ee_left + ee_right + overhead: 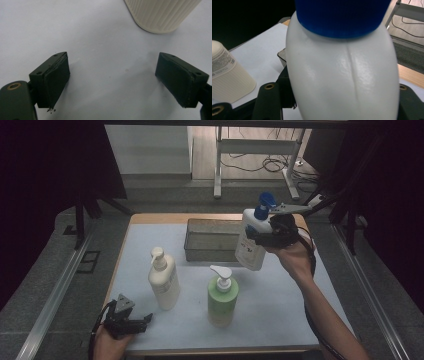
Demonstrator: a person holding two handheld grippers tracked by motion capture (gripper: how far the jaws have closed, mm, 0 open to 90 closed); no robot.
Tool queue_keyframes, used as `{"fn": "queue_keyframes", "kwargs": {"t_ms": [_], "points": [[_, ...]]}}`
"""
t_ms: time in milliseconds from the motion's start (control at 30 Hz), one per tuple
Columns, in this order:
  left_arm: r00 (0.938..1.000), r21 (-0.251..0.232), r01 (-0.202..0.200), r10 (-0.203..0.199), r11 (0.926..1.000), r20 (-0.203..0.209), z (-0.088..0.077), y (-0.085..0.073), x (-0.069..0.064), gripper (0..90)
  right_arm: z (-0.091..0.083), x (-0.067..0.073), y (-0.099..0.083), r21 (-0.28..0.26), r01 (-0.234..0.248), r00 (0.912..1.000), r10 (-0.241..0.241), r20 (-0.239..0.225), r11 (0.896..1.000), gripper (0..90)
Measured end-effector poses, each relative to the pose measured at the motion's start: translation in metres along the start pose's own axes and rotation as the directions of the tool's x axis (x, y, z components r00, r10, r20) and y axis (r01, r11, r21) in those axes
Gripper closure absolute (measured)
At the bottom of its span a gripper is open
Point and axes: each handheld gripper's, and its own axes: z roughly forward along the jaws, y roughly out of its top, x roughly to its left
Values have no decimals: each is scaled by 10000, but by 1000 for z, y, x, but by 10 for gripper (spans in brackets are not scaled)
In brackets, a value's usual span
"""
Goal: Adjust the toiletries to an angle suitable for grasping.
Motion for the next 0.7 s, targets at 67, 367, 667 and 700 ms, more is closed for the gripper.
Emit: {"fn": "queue_keyframes", "kwargs": {"t_ms": [67, 367, 667, 700], "points": [[10000, -1, 1, -1, 10000, -1, 0, 0, 0, 124, 2, 1, 2, 6, -16, 10000, 16, -6, 10000, 403], [10000, 0, -1, 1, 10000, -1, 0, 0, 0, 124, 17, 7, 13, -84, 25, 10000, -26, -69, 10000, 403], [10000, 3, -1, 1, 10000, -1, 0, 0, 0, 124, 34, 14, 25, -120, 0, 10000, 0, -30, 9999, 404], [10000, 3, -1, 1, 10000, -1, 0, 0, 0, 124, 34, 14, 25, -120, 0, 10000, 0, -30, 9999, 404]]}}
